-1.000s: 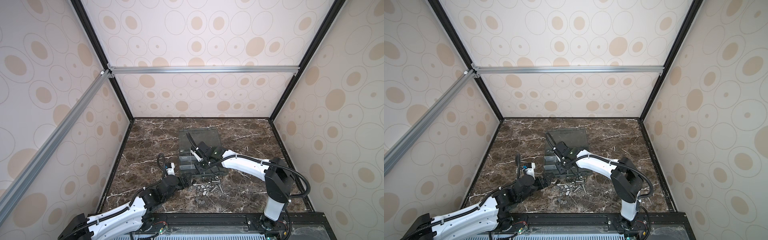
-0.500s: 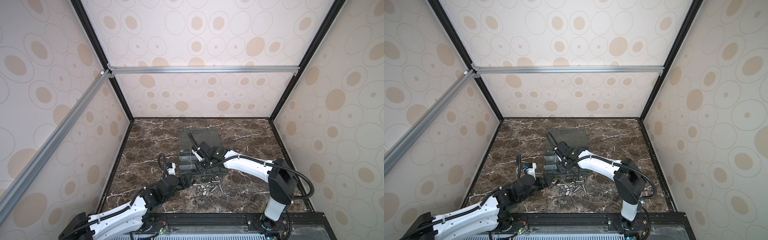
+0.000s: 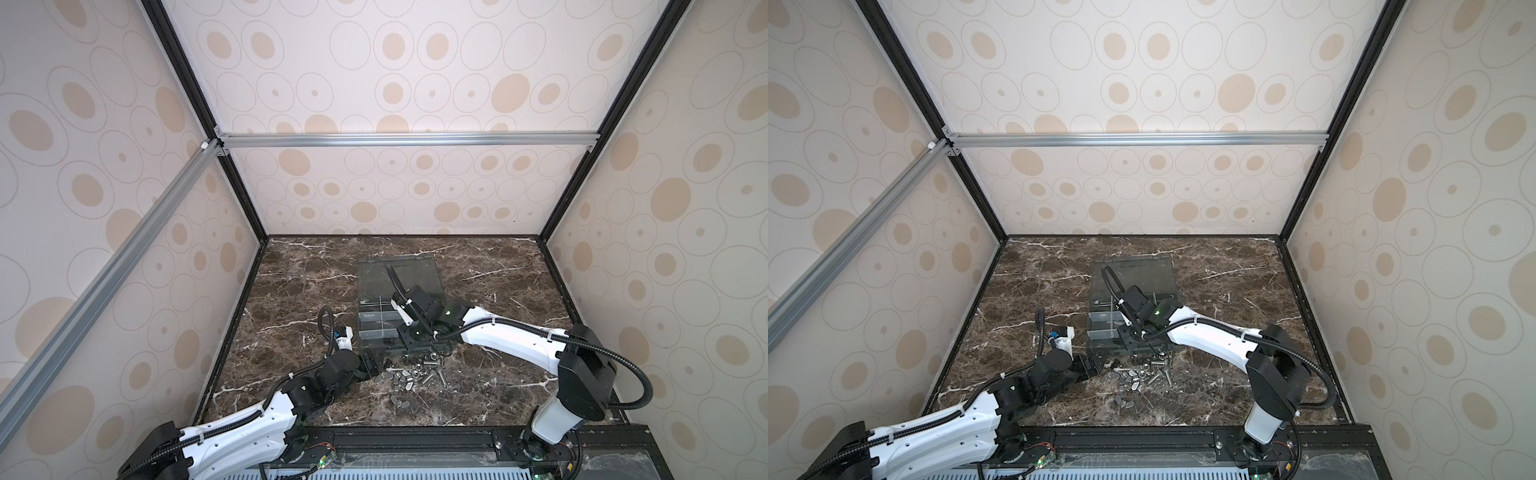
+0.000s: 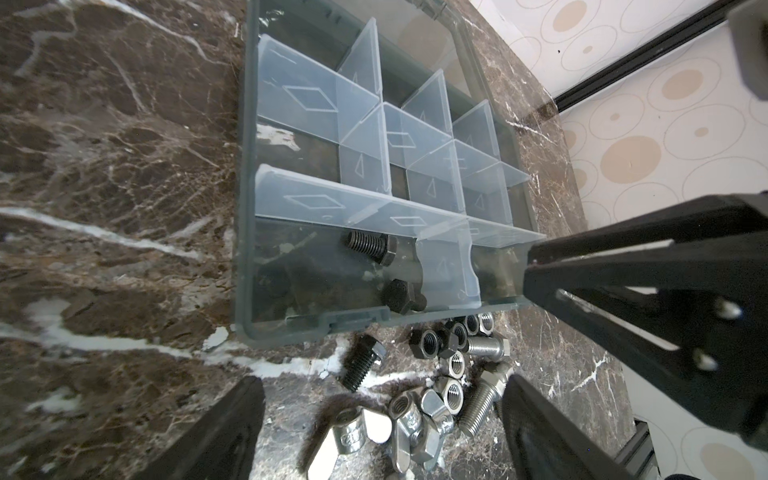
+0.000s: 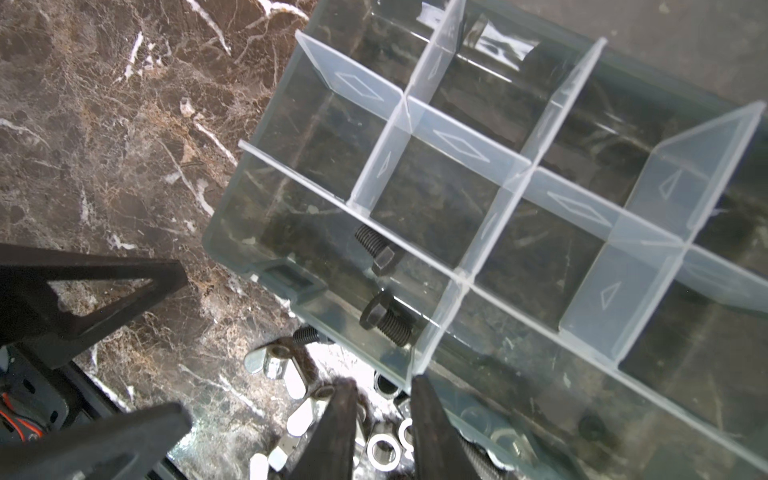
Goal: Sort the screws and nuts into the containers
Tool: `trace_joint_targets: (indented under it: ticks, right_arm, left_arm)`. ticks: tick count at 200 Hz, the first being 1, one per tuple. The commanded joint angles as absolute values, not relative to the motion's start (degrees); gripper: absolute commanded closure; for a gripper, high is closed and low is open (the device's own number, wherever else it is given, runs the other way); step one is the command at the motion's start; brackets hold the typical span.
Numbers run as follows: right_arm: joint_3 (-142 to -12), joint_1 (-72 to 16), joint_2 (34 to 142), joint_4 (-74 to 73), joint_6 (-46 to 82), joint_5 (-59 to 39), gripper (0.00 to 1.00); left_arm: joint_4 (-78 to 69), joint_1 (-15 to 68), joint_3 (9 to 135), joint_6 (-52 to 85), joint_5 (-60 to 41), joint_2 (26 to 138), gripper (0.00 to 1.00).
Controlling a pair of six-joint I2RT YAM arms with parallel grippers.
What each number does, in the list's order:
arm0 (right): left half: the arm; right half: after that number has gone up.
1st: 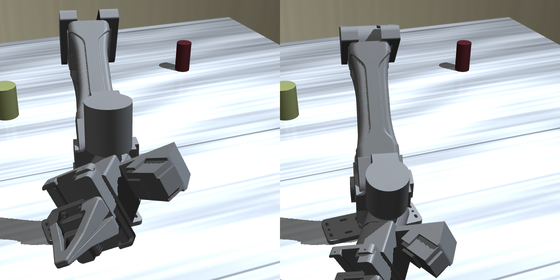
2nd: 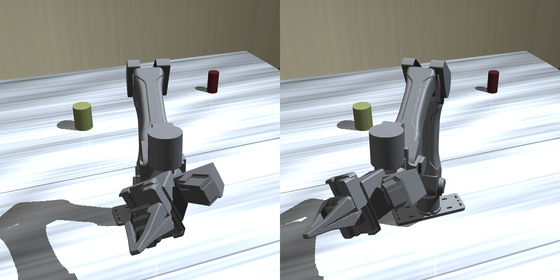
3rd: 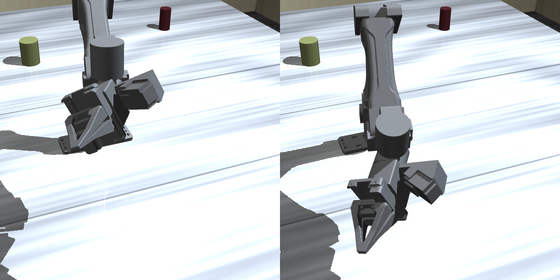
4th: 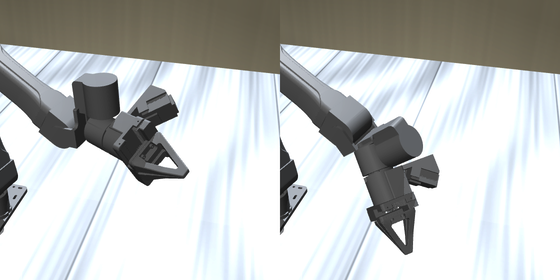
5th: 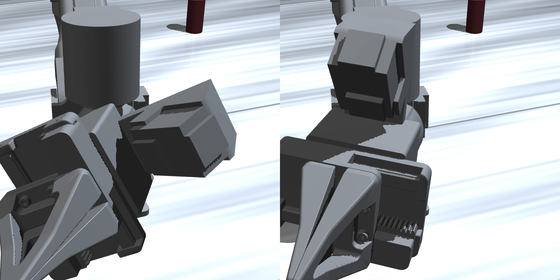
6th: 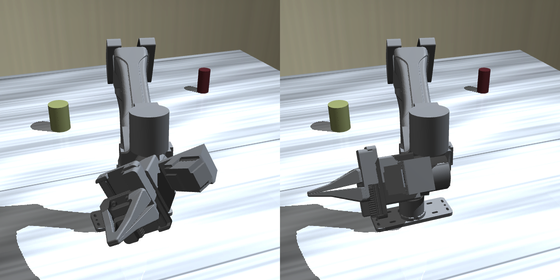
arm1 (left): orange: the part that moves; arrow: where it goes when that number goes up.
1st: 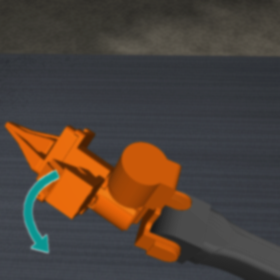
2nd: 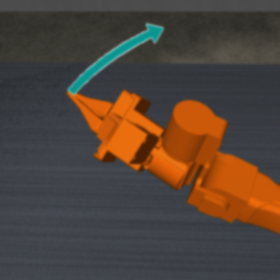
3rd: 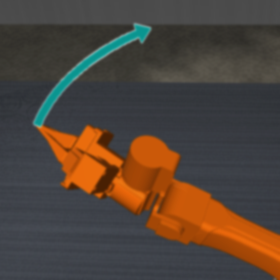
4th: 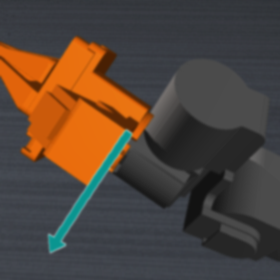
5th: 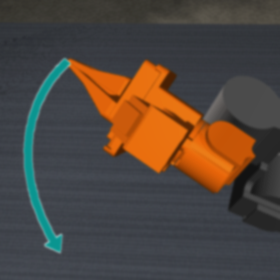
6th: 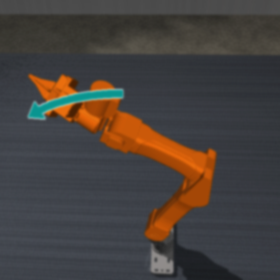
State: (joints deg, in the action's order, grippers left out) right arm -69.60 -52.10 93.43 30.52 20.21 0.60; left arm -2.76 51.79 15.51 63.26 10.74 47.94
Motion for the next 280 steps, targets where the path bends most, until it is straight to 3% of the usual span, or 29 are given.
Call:
trace_joint_targets:
  ticks: [1,280]
  right_arm:
    - [-67.7,-52.1,88.9,29.5,22.2,0.7,0.73]
    - [-48.9,-52.0,58.3,38.1,32.2,8.3,0.72]
  left_arm:
    - [-3.4,52.3,17.4,63.0,11.2,49.2,0.12]
    - [5.1,57.3,32.0,50.9,12.0,75.1,0.21]
